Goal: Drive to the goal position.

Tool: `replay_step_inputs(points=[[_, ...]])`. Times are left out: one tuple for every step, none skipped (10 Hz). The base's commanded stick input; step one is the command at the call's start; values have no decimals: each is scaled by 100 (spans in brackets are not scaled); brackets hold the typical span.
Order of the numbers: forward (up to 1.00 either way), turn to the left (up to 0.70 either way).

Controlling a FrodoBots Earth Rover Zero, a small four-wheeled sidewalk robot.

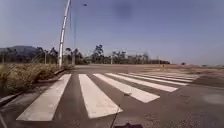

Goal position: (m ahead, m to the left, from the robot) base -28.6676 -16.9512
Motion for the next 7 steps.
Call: replay_step_inputs(points=[[0,0],[0,0],[0,0],[0,0],[38,0],[70,0],[70,0]])
